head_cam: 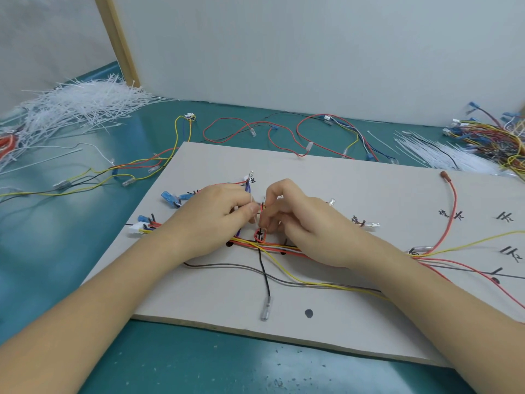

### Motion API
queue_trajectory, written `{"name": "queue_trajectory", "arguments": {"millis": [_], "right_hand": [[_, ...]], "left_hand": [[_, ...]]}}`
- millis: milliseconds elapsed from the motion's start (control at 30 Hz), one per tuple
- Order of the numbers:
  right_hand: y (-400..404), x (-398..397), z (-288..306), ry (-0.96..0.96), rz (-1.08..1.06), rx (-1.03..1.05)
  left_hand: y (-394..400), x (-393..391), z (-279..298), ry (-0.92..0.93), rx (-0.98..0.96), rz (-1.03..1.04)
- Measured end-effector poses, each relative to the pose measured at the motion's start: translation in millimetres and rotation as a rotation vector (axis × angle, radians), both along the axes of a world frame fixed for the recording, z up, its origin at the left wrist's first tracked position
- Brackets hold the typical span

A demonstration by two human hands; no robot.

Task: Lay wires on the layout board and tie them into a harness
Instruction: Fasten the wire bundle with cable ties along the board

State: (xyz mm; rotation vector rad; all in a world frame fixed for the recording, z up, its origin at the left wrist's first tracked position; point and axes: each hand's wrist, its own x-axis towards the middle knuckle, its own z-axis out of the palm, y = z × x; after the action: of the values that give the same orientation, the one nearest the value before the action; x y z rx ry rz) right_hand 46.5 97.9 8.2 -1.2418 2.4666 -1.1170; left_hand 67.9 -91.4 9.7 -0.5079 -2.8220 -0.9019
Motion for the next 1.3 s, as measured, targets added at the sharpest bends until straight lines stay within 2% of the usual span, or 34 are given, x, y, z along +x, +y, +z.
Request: {"name": "queue_trajectory", "arguments": {"millis": [133,300,500,600,700,767,800,833,867,933,1000,1067,1133,1300], "right_hand": [[-3,2,2,0.080,0.041,0.077],[-6,9,7,0.286,0.060,0.179],[-7,11,11,0.373,0.090,0.249],[-6,15,10,0.419,0.092,0.280],[-5,14,14,0.346,0.078,0.301],[-1,8,20,0.133,0.081,0.302],[3,4,24,0.024,0.078,0.290],[8,-1,29,-0.059,0.059,0.255],[14,-8,34,-0.109,0.014,0.196],[34,-30,42,-0.107,-0.160,0.086],[59,-66,46,0.049,-0.413,0.140],[92,-110,44,0.181,-0.667,0.340],[125,-147,37,0.205,-0.847,0.503],[179,-185,17,0.191,-0.969,0.734]], "left_hand": [[1,1,0,0.038,-0.029,-0.011],[2,2,2,0.109,0.028,0.044],[4,4,0,0.172,0.063,0.090],[6,5,1,0.147,0.109,0.108],[2,1,11,-0.046,0.061,0.072],[-1,2,17,-0.116,-0.003,0.087],[-2,5,18,-0.064,-0.067,0.132],[-3,9,20,0.070,-0.136,0.188],[-2,12,22,0.249,-0.180,0.198],[1,19,26,0.529,-0.215,0.080],[4,23,26,0.633,-0.273,-0.129],[10,27,22,0.574,-0.388,-0.296],[13,29,15,0.482,-0.486,-0.369],[12,27,10,0.370,-0.498,-0.406]]}}
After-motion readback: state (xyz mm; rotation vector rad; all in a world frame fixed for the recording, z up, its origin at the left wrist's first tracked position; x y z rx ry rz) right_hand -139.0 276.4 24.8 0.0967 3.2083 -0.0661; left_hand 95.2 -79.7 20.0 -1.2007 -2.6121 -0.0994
